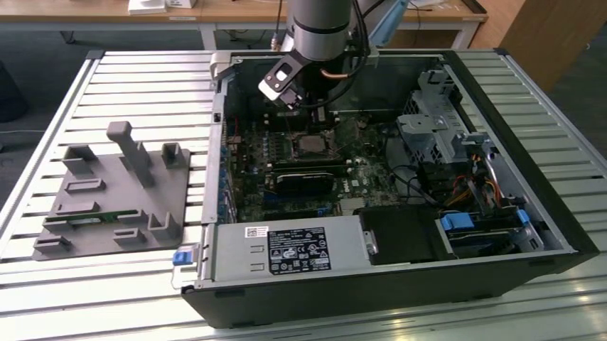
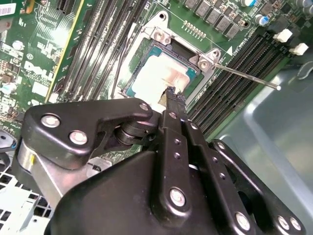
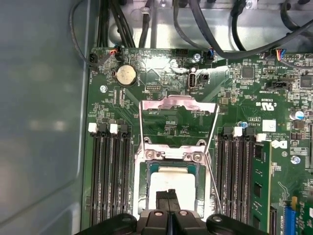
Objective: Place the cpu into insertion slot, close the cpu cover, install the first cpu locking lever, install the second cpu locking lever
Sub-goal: 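Close the cpu cover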
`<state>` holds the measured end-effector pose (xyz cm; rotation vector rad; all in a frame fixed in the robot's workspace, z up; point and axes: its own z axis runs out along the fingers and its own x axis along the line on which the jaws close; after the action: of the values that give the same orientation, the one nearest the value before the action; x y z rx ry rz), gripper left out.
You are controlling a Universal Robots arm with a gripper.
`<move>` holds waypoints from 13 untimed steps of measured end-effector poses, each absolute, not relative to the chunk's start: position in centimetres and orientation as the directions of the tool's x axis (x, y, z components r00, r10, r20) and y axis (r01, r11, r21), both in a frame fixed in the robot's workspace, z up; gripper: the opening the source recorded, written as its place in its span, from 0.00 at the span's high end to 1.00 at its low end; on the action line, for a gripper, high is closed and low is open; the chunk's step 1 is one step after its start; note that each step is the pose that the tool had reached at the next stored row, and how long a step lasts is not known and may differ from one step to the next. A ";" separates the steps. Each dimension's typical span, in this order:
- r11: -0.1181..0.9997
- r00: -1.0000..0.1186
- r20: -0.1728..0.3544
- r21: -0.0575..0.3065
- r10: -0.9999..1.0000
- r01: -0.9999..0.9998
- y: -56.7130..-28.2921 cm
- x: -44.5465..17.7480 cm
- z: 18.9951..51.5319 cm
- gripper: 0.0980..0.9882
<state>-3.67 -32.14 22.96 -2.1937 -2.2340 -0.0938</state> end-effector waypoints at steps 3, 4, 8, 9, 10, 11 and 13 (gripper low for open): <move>0.017 -0.019 0.048 0.036 0.999 0.999 -32.1 -3.7 23.5 0.99; 0.017 -0.019 0.048 0.036 0.999 0.999 -32.1 -3.7 23.7 0.99; 0.017 -0.019 0.048 0.036 0.999 0.999 -32.1 -3.7 24.5 0.99; 0.017 -0.019 0.049 0.036 0.999 0.999 -32.1 -3.7 24.7 0.99; 0.017 -0.019 0.048 0.036 0.999 0.999 -32.1 -3.7 25.0 0.99; 0.017 -0.019 0.048 0.035 0.999 0.999 -32.1 -3.7 25.2 0.99; 0.017 -0.019 0.049 0.034 0.999 0.999 -32.1 -3.7 25.6 0.99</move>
<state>-3.66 -32.14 25.56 -2.1929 -2.2331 -0.0918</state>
